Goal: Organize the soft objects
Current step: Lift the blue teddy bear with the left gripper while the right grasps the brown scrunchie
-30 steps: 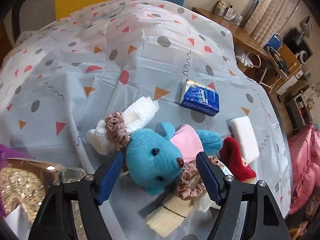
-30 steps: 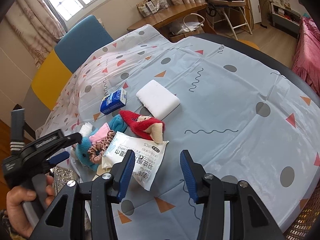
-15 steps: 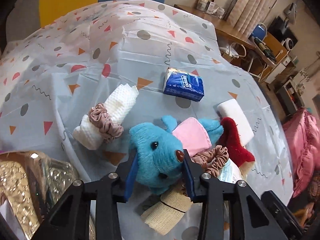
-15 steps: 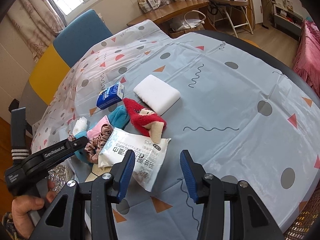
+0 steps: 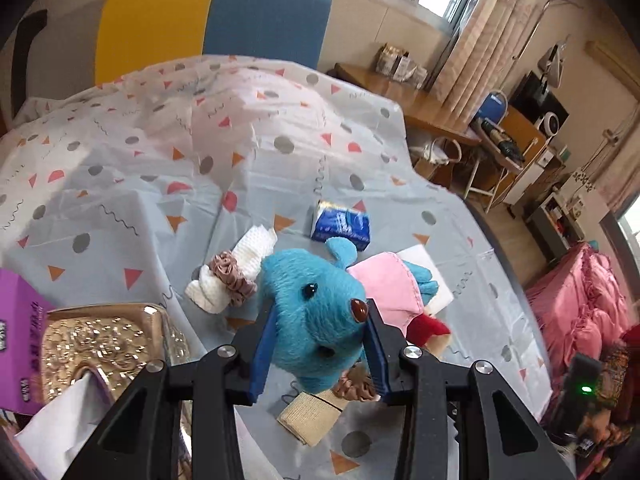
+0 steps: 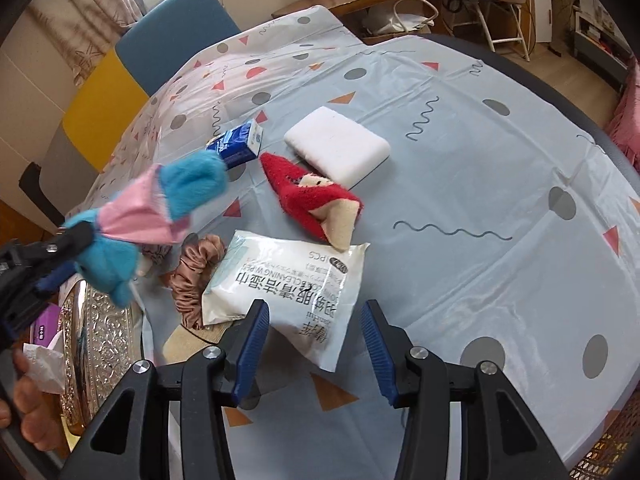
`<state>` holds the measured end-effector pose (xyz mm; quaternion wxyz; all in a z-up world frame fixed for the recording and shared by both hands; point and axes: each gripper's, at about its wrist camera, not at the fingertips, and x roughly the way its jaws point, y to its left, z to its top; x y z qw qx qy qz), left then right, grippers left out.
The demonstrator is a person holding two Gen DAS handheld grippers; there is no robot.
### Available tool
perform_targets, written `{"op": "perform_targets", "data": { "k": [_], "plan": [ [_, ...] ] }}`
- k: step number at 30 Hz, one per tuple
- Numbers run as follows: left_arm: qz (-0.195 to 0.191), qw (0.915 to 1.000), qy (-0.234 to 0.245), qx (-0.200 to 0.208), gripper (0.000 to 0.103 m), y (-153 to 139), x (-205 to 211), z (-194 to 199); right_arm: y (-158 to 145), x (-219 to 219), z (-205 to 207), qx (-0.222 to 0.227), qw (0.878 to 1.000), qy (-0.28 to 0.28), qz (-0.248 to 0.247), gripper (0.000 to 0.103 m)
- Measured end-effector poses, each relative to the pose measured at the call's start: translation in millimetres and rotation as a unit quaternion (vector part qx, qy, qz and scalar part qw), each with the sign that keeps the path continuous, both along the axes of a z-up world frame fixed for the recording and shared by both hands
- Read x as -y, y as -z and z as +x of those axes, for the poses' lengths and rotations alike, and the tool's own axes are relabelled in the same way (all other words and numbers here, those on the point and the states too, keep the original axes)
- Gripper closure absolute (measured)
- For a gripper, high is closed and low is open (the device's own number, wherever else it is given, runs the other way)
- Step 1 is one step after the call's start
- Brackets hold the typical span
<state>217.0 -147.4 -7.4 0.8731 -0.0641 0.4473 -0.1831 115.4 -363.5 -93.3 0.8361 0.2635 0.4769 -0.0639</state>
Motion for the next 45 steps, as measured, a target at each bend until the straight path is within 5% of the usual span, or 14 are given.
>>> {"op": "perform_targets", "data": {
  "k": [6,13,22,24,25,26,34,45],
  "plan": [
    [-0.009,0.9992,0.006,0.037,0.062,-27.0,-12.2,-24.6,-4.8,-1.8,0.0,0.014,1.000,-0.004,-0.006,0.055],
    [-0.018,0.9972,0.008,0.072,0.062,-46.1,-30.7,-55.3,-37.5,-40.5,2.0,0.100,0.992,-0.072,-0.036,0.050],
    [-0.027,0.9945,-0.005,0.101,0.062,-64.6,-57.8,-75.7,-20.4,-79.8,47.3,0.073,0.986,-0.111,-0.102,0.049],
    [-0.027,0.9943,-0.010,0.103,0.062,-65.5,-64.3,-77.7,-17.2,-88.7,53.5,0.076,0.981,-0.133,-0.117,0.058],
    [-0.027,0.9941,-0.013,0.104,0.062,-65.7,-67.2,-78.7,-15.3,-95.7,55.6,0.068,0.976,-0.140,-0.149,0.091],
    [-0.027,0.9937,-0.017,0.107,0.062,-66.3,-71.6,-80.1,-13.8,-99.9,54.3,0.064,0.974,-0.145,-0.163,0.094],
    [-0.028,0.9916,-0.046,0.117,0.062,-67.1,-101.3,-83.7,-7.6,-117.0,19.2,0.034,0.964,-0.211,-0.155,0.095],
    [-0.025,0.9821,-0.122,0.141,0.062,-87.8,-162.2,-69.2,19.8,-119.2,9.1,-0.013,0.961,-0.214,-0.177,0.095]
  ]
}}
